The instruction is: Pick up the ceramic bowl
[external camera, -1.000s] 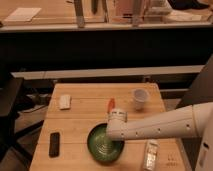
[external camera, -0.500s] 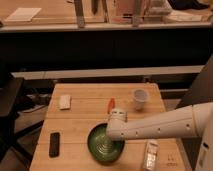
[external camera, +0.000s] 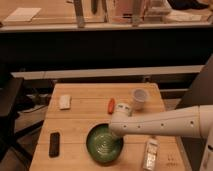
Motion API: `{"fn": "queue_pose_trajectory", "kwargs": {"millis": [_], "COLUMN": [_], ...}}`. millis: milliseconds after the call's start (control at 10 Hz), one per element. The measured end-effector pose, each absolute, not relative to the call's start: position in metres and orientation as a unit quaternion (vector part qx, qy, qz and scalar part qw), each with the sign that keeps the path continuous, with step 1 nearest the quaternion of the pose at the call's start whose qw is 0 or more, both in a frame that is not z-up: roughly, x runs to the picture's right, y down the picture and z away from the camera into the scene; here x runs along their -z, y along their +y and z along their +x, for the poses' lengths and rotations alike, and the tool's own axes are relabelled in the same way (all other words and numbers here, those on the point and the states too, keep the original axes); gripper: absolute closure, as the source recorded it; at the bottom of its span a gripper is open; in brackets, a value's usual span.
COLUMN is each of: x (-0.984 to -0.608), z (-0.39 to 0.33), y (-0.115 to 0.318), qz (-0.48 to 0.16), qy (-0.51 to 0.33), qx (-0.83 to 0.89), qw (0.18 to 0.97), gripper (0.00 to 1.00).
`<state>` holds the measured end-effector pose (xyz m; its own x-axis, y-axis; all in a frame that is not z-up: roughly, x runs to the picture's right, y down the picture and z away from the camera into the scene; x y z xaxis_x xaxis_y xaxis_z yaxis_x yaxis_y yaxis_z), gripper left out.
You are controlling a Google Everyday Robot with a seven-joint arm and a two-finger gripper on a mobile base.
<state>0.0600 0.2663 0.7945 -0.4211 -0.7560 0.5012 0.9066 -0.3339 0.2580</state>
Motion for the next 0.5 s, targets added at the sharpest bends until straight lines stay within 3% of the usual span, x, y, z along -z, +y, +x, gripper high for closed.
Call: {"fn": "queue_pose_trajectory", "kwargs": {"millis": [500], "x": [-0.7925], "z": [0.0539], "y": [0.2677], "qz": [-0.140], "qy": [-0.277], "qx": [0.802], "qw": [0.511], "gripper": [1.00]}}
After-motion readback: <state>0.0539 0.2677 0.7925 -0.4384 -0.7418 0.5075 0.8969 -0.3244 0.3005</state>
